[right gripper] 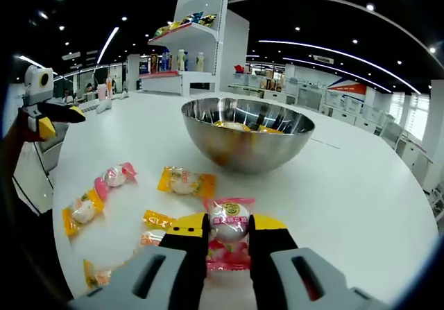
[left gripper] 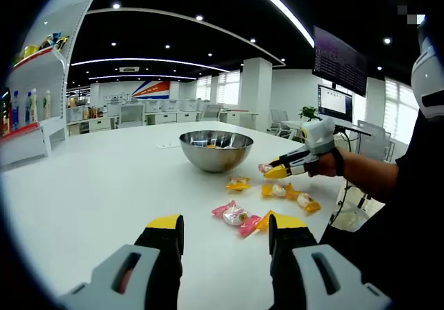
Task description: Pick up the marshmallows scattered on the table and place them into the bowl on the table
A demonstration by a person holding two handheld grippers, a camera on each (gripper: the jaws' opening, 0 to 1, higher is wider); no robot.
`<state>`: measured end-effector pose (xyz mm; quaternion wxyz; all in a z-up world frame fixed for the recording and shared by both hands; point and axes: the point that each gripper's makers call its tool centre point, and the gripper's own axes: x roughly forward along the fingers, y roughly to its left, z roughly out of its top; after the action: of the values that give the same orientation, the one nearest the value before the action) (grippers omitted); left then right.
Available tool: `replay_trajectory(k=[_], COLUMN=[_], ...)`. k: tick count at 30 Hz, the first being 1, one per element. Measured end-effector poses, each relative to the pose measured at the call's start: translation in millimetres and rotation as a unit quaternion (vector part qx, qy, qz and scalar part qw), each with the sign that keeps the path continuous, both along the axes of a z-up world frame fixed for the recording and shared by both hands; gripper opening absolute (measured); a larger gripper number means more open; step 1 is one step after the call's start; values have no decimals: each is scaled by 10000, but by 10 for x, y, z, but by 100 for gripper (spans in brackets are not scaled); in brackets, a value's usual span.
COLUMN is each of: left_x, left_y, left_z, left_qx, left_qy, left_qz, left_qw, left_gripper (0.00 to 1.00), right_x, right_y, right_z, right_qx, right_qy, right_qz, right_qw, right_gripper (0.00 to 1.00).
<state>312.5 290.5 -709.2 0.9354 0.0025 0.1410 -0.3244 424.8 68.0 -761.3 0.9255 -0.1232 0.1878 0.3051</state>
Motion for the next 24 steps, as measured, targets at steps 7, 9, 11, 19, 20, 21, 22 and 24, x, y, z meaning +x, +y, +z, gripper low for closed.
replay_trajectory(k=[7,9,11,19,20,21,22,24], left_x=[-16,-23,-33,-40,-40,-40,-40,-39], left_y=[-13,-19,-22,-18,-21,-27,-30,-33], left_z=[10,12,10,7,8,7,5,3], left_qx=[-7,-8,-4,8,5,9,13,11], left_qy=[-13,-12,-10,3,3,2,4,9], left_qz=[-10,-15,-20,3,0,-8,-11,-10], left_qw=[10000,10000,10000,10000,10000,10000,10000,10000], left_gripper=[50,50,50,50,50,50,50,50], right_x=[10,20,33,114,131,149,168,214], right_y=[10,15,21,29,32,38,45,59], right_z=[186,224,276,577,611,647,692,787], right_qx=[48,43,42,87,73,63,61,52], right_qy=[-138,-154,-185,-430,-464,-491,-525,-620], right_qz=[104,128,151,223,237,256,273,303], right_qw=[9998,9998,9997,9988,9986,9984,9982,9976], right_gripper=[24,24,24,24,24,24,24,24])
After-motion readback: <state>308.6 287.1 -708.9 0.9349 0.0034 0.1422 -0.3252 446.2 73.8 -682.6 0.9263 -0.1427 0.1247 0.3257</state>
